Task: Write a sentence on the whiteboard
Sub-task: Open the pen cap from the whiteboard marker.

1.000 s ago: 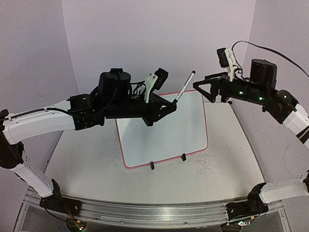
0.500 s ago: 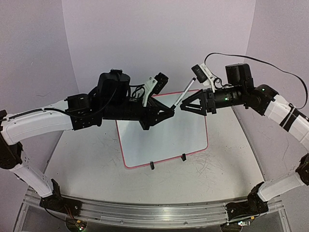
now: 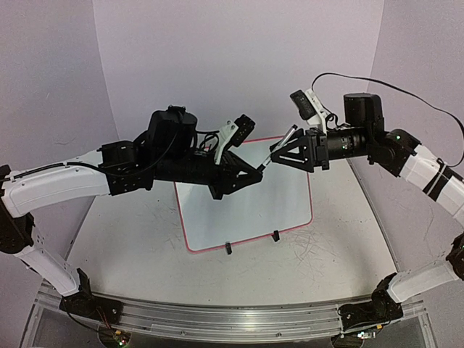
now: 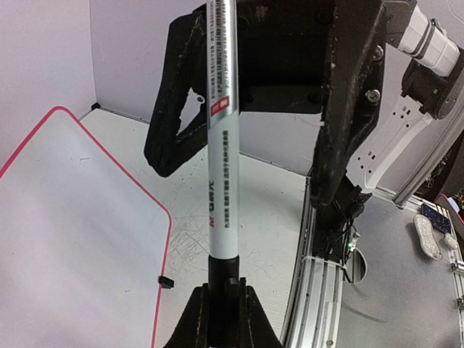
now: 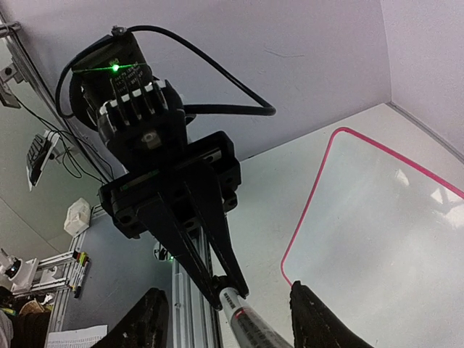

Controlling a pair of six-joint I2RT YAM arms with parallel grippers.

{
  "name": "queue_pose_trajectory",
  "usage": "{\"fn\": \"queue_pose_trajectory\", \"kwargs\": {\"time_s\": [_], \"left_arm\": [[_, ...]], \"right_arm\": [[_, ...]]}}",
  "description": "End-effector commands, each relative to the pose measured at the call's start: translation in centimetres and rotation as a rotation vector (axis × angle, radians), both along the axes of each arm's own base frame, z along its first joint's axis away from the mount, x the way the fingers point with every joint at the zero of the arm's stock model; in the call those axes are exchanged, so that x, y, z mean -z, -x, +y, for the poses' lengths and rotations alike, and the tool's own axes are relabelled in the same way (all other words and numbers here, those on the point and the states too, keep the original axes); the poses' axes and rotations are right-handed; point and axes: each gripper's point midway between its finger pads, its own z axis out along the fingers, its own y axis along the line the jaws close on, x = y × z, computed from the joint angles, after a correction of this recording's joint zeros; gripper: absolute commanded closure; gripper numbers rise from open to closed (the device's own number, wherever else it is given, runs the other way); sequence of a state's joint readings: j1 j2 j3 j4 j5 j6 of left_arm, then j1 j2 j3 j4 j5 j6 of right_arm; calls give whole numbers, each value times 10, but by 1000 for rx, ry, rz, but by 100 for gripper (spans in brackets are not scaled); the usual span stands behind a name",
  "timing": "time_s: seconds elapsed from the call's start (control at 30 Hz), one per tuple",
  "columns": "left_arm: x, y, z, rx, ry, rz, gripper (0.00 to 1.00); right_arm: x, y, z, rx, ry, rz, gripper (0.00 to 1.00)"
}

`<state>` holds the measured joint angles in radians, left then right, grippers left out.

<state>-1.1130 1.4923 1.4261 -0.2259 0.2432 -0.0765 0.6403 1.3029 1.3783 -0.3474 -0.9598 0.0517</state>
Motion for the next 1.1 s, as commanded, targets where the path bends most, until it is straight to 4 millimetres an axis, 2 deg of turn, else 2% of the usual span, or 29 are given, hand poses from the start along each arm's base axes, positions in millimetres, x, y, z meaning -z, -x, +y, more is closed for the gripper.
{"fn": "queue_pose_trajectory", "kwargs": {"time_s": [0.0, 0.17, 0.43, 0.63, 0.7, 0.77, 0.87, 1.07], "left_arm": [[-12, 6, -3, 36, 20, -16, 100], [-11, 6, -5, 42, 16, -10, 100], [-12, 6, -3, 37, 13, -8, 100], [-13, 6, -2, 34, 13, -11, 100], [-13, 5, -1, 32, 11, -12, 100], [-12, 5, -1, 30, 6, -12, 100], [-10, 5, -1, 27, -1, -11, 100], [-10, 4, 3, 12, -8, -18, 100]], "right_arm": [[-8, 6, 3, -37, -32, -43, 45], [-2, 9, 11, -65, -24, -33, 54], [12, 8, 17, -75, 6, -15, 57], [25, 6, 19, -71, 43, -31, 68], [29, 5, 19, -68, 53, -27, 75], [31, 6, 20, -75, 55, -23, 78], [32, 8, 19, -89, 55, -25, 76], [33, 10, 18, -97, 59, -31, 86]]}}
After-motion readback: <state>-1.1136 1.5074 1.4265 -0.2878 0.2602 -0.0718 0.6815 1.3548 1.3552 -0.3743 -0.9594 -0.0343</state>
